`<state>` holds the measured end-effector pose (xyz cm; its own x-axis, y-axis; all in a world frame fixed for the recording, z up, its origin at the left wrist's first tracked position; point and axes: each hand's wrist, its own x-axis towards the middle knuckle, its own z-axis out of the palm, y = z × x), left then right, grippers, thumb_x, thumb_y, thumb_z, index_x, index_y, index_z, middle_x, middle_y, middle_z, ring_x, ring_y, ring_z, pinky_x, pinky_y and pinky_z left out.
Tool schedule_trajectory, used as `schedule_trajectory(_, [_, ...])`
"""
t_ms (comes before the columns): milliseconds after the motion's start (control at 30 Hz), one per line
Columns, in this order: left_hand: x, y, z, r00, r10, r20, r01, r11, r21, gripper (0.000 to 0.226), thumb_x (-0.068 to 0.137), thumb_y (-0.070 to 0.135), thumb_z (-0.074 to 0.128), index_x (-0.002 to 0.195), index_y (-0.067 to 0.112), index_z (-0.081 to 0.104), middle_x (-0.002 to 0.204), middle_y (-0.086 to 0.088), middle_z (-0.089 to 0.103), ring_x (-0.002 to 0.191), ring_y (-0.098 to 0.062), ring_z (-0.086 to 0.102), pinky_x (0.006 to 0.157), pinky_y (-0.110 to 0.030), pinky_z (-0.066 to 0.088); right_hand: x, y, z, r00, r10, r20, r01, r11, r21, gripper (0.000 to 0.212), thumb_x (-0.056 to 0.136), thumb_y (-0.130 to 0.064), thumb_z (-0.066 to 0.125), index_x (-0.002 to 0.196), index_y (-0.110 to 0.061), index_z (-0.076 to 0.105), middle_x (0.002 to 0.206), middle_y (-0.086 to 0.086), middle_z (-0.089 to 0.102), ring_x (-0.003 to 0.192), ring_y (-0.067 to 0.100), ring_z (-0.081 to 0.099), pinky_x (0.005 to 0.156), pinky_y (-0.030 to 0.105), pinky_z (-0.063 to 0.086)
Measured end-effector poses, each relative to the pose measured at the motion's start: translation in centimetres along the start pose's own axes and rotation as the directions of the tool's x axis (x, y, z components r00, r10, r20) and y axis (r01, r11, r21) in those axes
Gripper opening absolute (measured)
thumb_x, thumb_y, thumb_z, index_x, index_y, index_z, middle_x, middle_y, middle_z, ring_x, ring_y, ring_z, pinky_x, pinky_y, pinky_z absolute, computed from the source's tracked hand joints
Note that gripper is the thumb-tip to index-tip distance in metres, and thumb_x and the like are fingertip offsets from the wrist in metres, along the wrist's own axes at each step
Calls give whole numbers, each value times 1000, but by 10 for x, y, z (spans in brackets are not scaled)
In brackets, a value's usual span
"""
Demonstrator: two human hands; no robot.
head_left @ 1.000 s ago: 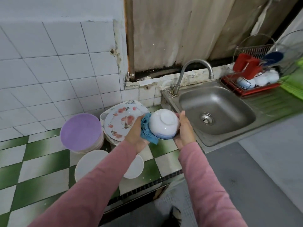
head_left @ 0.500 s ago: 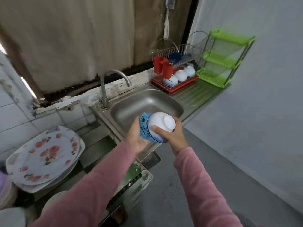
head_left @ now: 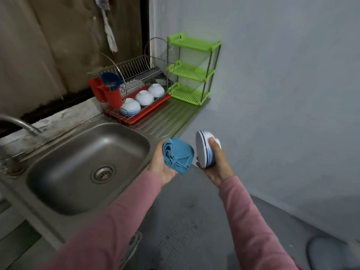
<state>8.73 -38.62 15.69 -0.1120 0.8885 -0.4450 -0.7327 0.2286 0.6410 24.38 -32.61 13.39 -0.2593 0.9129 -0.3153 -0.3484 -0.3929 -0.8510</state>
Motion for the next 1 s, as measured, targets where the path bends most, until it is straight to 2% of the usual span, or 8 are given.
schedule_trajectory(233, [96,15,14,997,-68,-25,60,968,-245,51,97,38,38,128,2,57,126,-28,60,115,-39,58,102,-49,45,89,-8,-19,999,28,-30,-29,999,-41,95,58,-52,84,138,-18,45,106,3,61,81,13,62,70,32,52])
schedule_trajectory(333, [147,27,19,999,-12,34,22,957,-291,36,94,3,56,128,-10,55,120,-24,64,93,-10,66,89,-14,48,144,-23,-16,1000,28,-14,-28,998,-49,83,72,-46,81,140,-17,44,105,3,63,74,10,66,65,30,55])
schedule_trajectory(400, [184,39,23,993,36,113,-5,964,-265,38,95,-9,51,133,-14,48,108,-7,66,93,-5,68,84,-6,44,181,-38,-10,999,34,-5,-34,998,-57,73,80,-41,79,140,-17,44,108,4,63,76,9,68,64,29,56])
schedule_trajectory(433, [200,47,31,982,36,184,10,971,-239,37,101,2,46,135,-9,49,108,-6,66,100,-6,67,93,-13,44,199,-47,-6,999,36,-6,-36,997,-70,73,80,-40,79,139,-17,44,108,4,63,78,10,67,65,29,56])
schedule_trajectory(533, [247,71,41,993,76,95,-58,983,-172,53,101,45,35,132,8,56,126,-16,65,116,-27,61,106,-41,42,248,-71,8,999,30,21,-27,990,-139,81,72,-41,83,137,-14,42,110,6,61,85,13,62,68,29,54])
schedule_trajectory(633, [291,88,55,980,198,30,-199,980,30,56,92,47,49,131,8,57,129,-15,63,115,-26,62,96,-35,51,296,-87,20,999,5,47,5,980,-200,88,66,-45,87,135,-12,44,123,10,64,97,19,66,72,30,54])
schedule_trajectory(800, [337,108,50,789,510,-342,-367,838,403,33,83,25,77,112,15,67,104,-2,71,92,-18,68,74,-24,54,355,-95,38,997,-32,72,54,941,-333,96,52,-56,88,132,-20,49,126,0,66,112,16,66,92,34,55])
schedule_trajectory(1000, [367,132,22,616,711,-338,-381,645,663,42,86,23,75,122,32,55,106,23,61,90,15,58,75,-4,43,417,-94,78,986,-1,169,85,869,-487,67,73,-34,86,123,-24,44,118,-5,60,104,11,60,88,28,48])
